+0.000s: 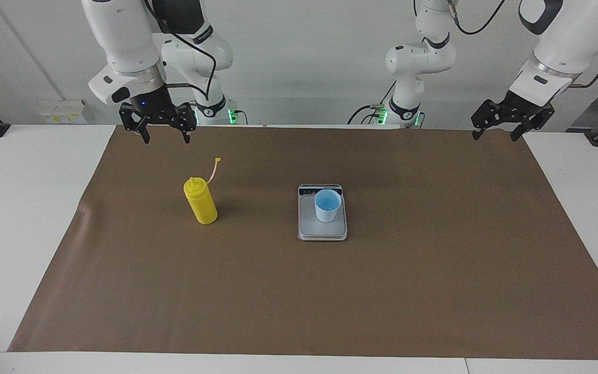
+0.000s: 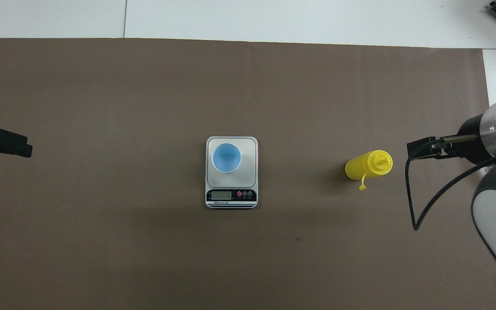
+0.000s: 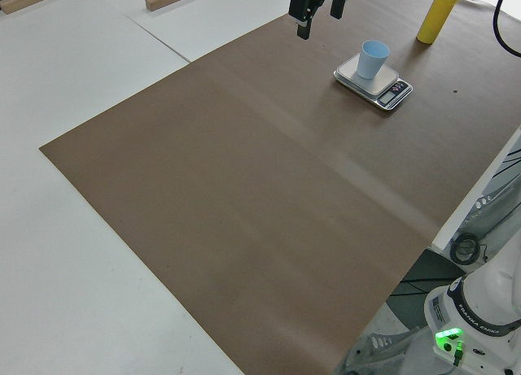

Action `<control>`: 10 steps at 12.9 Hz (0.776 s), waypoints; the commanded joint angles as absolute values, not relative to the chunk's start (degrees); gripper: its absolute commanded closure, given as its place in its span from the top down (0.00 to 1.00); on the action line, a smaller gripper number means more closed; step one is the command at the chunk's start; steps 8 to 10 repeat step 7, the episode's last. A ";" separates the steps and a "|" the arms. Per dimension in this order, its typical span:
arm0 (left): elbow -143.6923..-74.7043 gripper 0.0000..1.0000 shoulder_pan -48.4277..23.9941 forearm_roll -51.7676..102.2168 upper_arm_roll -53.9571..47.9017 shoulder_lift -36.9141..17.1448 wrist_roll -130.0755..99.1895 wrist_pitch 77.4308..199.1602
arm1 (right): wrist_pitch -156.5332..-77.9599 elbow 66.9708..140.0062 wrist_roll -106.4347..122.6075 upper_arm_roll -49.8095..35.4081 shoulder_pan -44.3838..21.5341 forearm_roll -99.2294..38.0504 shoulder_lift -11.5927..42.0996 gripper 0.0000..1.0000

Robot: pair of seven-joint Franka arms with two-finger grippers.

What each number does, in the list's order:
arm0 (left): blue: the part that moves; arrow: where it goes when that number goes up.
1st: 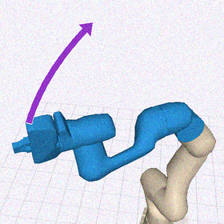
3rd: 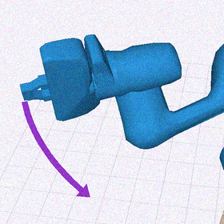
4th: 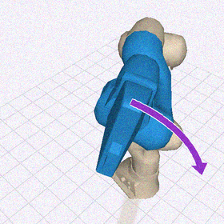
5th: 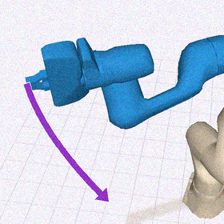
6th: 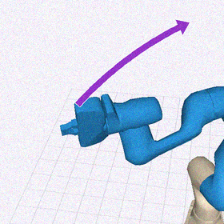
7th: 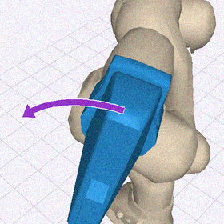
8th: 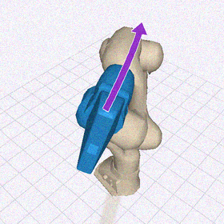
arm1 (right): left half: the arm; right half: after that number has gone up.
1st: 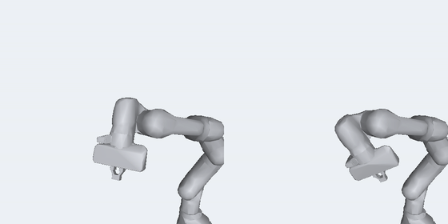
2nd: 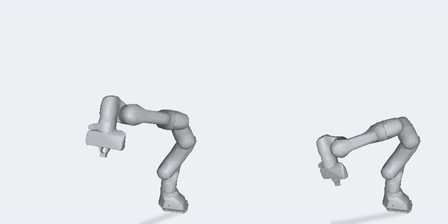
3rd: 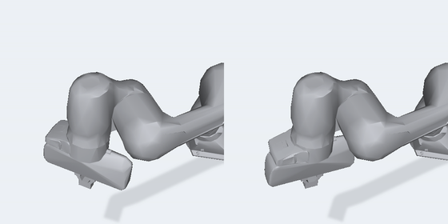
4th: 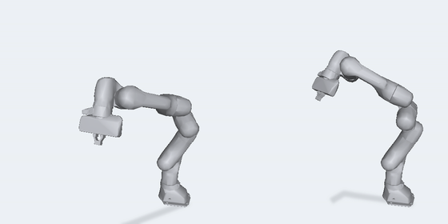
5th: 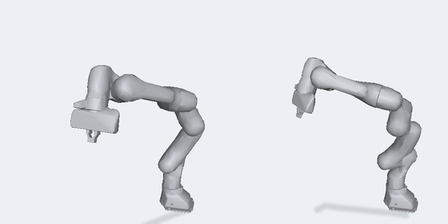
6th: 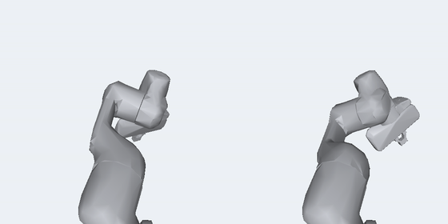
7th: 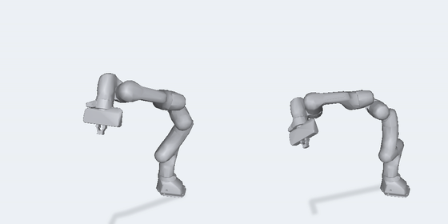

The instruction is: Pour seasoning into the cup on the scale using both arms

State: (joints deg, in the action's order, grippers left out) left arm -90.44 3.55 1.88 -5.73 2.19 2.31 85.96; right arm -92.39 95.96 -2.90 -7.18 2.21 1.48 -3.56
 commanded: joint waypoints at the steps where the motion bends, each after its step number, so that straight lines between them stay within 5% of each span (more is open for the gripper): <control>1: -91.14 1.00 3.87 2.55 -5.71 2.46 1.76 86.57 | -91.49 95.45 0.87 -7.47 5.00 0.18 -3.69 1.00; 10: -91.14 1.00 3.87 2.55 -5.63 2.46 1.76 86.57 | -92.81 95.97 0.62 -7.56 4.84 0.26 -3.78 1.00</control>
